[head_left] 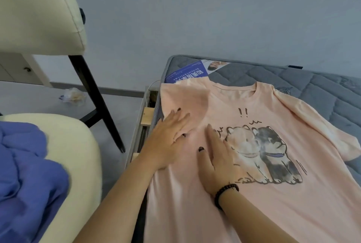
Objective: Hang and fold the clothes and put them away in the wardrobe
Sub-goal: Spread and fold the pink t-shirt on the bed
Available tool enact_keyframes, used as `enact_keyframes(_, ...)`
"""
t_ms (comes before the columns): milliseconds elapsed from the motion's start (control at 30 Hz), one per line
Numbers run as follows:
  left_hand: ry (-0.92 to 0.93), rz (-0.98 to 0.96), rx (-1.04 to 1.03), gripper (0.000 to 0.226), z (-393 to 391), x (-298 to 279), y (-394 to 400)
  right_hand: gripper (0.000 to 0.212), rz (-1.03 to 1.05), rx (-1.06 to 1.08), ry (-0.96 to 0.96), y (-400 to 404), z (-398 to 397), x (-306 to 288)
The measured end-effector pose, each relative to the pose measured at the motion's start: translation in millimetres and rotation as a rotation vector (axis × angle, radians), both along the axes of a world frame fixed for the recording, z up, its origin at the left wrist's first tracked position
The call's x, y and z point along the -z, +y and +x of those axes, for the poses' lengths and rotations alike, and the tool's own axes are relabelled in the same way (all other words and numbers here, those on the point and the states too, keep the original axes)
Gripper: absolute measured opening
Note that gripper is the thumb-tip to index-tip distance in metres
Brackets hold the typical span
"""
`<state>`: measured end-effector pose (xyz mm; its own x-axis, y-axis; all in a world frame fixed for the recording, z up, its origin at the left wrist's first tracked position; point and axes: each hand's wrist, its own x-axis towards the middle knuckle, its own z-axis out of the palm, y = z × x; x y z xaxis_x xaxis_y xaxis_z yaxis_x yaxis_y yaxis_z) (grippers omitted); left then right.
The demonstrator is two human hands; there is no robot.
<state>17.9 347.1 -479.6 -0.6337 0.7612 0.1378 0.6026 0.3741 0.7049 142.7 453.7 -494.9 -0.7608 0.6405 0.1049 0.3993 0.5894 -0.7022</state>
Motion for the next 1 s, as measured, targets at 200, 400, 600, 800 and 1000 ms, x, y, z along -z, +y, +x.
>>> enact_keyframes(200, 0.336, -0.311, 0.001, 0.078, 0.9, 15.1, 5.3, 0.063, -0.294, 0.120, 0.146, 1.1, 2.4, -7.9)
enact_keyframes(400, 0.401, -0.385, -0.005, 0.074, 3.9, 15.4, 8.4, 0.071, 0.395, -0.122, -0.407, 44.0, 13.2, -11.3)
enact_keyframes(600, 0.434, -0.412, -0.020, 0.070, 5.0, 15.1, 11.4, 0.074, 0.454, -0.124, -0.573, 143.1, 25.4, -16.1)
enact_keyframes(800, 0.514, -0.569, 0.003, 0.065, 4.7, 10.1, 11.0, 0.085, 0.466, 0.024, -0.546, 178.0, 31.9, -2.9)
enact_keyframes(1000, 0.494, -0.677, 0.021, 0.085, 28.3, -25.9, 69.1, 0.084, 0.415, -0.023, -0.484, 182.5, 33.9, -3.5)
